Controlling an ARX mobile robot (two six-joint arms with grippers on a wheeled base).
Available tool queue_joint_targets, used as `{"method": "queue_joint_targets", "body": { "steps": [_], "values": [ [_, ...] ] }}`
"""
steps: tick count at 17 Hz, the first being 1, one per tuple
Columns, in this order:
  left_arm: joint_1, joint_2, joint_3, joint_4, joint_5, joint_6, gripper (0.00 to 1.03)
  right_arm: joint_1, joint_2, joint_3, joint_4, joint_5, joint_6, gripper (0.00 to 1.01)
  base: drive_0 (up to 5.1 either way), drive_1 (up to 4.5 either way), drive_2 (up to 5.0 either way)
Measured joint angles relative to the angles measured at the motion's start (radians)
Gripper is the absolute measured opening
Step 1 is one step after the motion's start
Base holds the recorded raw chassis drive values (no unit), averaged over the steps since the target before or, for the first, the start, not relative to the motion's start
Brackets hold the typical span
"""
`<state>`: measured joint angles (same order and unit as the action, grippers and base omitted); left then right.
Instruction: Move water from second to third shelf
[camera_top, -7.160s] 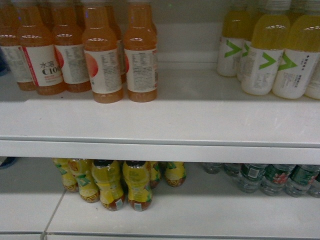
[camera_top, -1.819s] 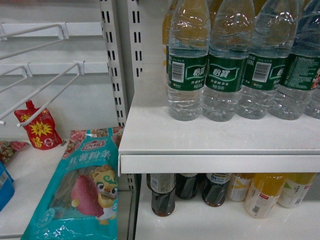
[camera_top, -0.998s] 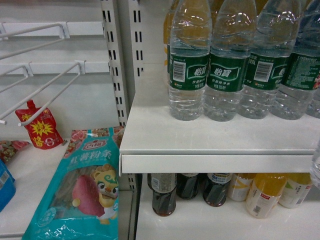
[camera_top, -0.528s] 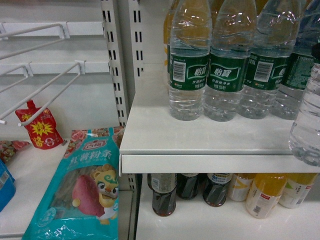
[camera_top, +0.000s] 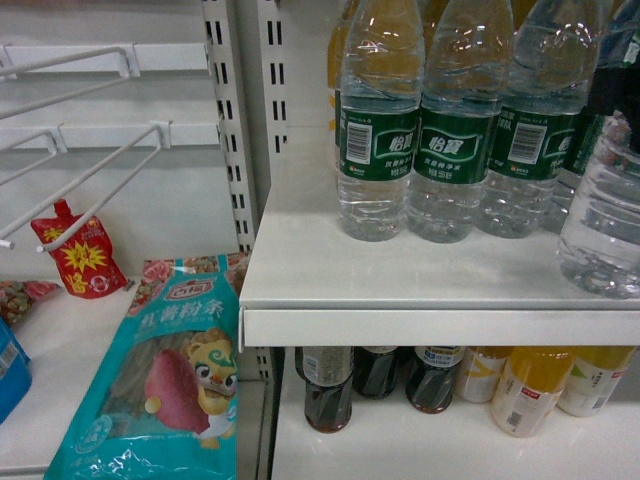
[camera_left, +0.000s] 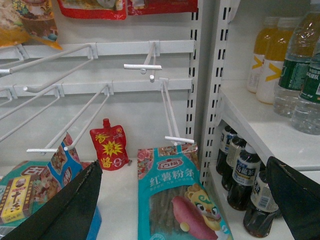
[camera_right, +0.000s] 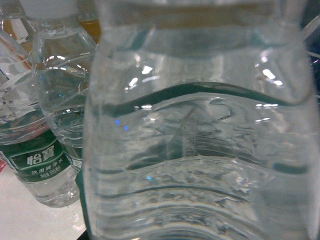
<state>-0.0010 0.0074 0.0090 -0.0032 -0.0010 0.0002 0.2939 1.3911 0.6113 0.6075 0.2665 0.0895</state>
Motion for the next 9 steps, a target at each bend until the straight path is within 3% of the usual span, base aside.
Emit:
{"method": "queue_joint_targets", "body": {
  "steps": [5,7,9],
  "values": [
    [0.000,0.000,0.000,0.000,0.000,0.000,0.98,-0.002,0.066,0.000,0.037,0.032,0.042,0.42,0.0,0.00,0.0],
    [0.000,0.000,0.000,0.000,0.000,0.000,0.98,-0.003,0.146,0.076,0.015,0.057,0.106,0.42,0.0,0.00,0.0],
    [0.000,0.000,0.000,0.000,0.000,0.000,0.98,0.010,0.177,0.112,0.001,0.074,0.117,0.42,0.0,0.00,0.0]
  ]
}}
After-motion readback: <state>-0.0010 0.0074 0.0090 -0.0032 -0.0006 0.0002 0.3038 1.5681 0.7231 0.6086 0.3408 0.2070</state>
